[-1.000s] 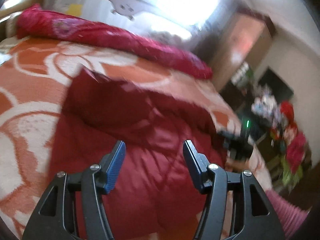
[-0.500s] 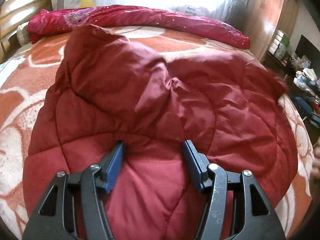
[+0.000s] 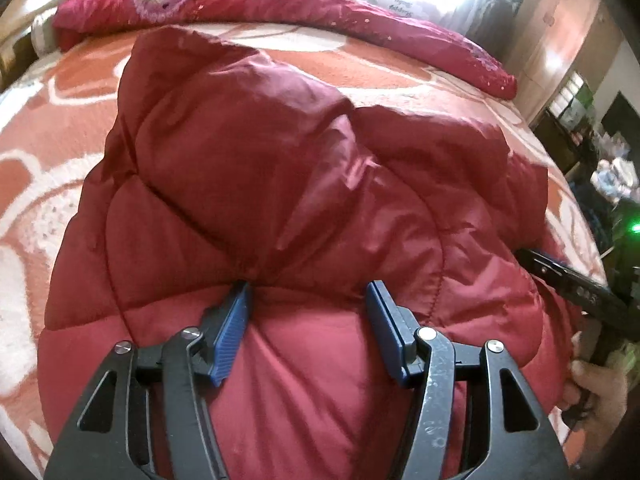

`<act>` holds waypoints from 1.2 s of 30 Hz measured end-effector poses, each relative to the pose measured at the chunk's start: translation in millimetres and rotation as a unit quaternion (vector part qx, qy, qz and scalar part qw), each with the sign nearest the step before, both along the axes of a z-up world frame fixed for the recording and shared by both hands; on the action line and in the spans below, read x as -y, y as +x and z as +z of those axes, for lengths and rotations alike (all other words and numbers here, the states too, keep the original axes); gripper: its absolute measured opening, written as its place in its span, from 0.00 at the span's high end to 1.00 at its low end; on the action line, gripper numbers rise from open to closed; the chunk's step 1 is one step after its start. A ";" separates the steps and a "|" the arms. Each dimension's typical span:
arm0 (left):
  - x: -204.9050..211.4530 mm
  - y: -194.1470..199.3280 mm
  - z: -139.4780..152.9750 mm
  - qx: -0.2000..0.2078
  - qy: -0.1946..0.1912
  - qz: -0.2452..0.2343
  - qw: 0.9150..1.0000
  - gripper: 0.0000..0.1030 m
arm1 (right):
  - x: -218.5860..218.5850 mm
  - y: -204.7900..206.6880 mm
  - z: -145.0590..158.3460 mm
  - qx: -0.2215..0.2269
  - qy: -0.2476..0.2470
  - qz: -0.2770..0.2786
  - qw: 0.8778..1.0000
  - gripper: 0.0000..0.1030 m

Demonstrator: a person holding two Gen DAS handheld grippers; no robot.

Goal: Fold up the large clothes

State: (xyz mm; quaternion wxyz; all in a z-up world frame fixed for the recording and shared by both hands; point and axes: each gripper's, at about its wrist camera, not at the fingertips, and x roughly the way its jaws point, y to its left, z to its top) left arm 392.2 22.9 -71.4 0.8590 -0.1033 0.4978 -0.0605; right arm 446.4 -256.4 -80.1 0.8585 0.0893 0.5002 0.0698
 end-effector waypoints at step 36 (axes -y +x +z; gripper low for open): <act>-65.0 -111.8 39.0 0.049 -0.138 0.038 0.988 0.35 | 25.8 -75.8 38.6 0.063 0.096 -0.008 0.993 0.34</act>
